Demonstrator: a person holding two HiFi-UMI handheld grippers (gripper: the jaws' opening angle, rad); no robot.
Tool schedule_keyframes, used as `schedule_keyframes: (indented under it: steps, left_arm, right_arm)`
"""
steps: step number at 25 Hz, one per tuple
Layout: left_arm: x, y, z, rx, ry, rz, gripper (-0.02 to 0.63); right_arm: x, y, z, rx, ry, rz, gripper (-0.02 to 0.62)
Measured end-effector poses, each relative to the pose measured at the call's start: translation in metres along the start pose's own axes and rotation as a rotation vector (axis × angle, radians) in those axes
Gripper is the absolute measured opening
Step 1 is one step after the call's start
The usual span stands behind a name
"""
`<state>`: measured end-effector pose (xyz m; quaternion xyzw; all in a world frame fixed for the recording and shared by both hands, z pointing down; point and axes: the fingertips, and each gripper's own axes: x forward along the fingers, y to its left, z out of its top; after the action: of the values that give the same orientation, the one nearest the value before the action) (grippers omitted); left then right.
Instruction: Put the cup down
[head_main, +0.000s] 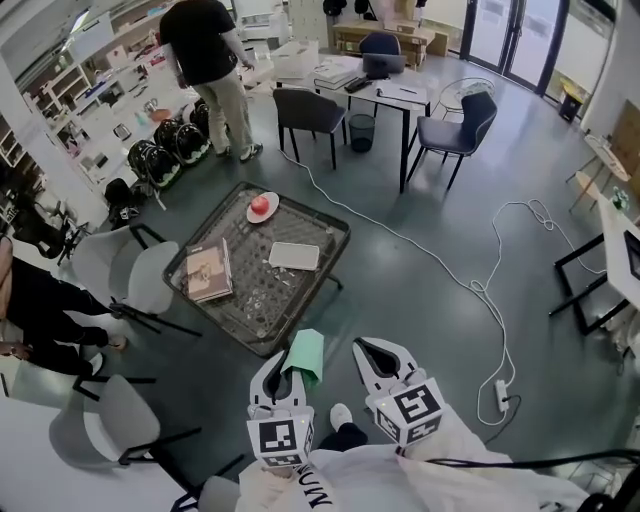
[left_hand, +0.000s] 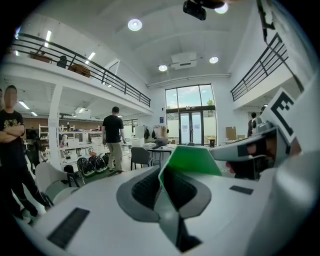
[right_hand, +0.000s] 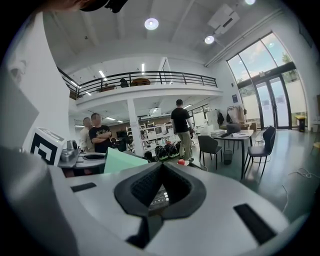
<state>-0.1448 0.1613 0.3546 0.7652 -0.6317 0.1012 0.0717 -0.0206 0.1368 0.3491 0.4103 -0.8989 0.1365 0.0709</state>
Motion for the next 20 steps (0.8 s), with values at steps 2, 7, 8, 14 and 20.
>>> schedule_keyframes:
  steps: [2, 7, 8, 14, 20]
  left_arm:
    - [0.006, 0.008, -0.001, -0.002, 0.002, -0.006, 0.034]
    - [0.017, 0.026, -0.001, 0.001, -0.004, -0.012, 0.034]
    - [0.019, 0.029, -0.001, 0.003, -0.005, -0.014, 0.034]
    - [0.025, 0.038, -0.004, -0.002, 0.013, -0.016, 0.034]
    - [0.035, 0.042, -0.014, -0.013, 0.048, -0.022, 0.034]
  right_arm:
    - [0.01, 0.001, 0.001, -0.001, 0.002, -0.004, 0.005]
    - [0.029, 0.004, 0.004, -0.008, -0.004, -0.01, 0.005]
    - [0.031, 0.004, 0.005, -0.01, -0.006, -0.013, 0.005]
    - [0.037, 0.004, 0.008, -0.013, 0.001, -0.022, 0.005]
    - [0.043, -0.005, 0.01, -0.02, 0.002, -0.031, 0.005]
